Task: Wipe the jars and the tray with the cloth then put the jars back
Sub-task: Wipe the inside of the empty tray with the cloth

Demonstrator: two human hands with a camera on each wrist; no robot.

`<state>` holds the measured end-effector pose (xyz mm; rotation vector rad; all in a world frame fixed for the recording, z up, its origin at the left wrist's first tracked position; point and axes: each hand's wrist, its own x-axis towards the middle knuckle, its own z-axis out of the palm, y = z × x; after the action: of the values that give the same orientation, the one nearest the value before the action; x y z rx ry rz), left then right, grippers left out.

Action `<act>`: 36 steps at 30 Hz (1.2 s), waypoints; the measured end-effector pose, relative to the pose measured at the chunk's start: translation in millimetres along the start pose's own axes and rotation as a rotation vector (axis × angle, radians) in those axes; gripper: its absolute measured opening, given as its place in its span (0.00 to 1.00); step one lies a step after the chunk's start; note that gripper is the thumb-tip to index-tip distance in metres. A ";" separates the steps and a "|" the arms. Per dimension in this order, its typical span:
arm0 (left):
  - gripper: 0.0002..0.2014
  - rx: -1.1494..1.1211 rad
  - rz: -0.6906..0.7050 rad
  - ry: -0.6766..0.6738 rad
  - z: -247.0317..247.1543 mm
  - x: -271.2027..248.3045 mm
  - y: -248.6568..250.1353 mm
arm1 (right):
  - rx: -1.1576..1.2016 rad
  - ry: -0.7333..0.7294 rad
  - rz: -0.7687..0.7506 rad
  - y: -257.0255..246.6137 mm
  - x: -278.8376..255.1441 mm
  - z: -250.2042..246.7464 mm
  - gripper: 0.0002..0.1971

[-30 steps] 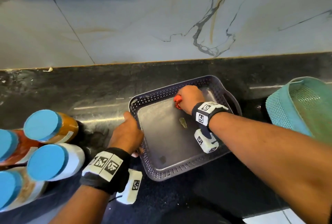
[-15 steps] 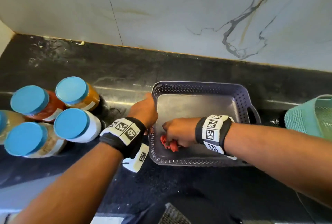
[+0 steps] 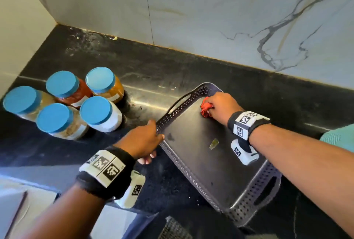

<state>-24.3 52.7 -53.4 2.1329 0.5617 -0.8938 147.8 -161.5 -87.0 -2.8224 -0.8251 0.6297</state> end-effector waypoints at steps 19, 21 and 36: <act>0.05 0.114 0.017 0.394 39.8 4.3 4.9 | -0.160 -0.108 -0.303 -20.7 1.5 4.7 0.19; 0.05 0.101 0.008 0.404 41.8 4.3 6.1 | -0.160 -0.052 -0.234 -27.4 6.7 6.3 0.16; 0.11 0.278 -0.017 0.444 39.8 7.2 13.1 | -0.311 -0.175 -0.242 -2.6 -1.0 -6.9 0.15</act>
<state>-28.0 14.6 -71.7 2.6067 0.7084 -0.5255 148.8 -159.9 -79.8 -2.8906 -1.3819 0.7771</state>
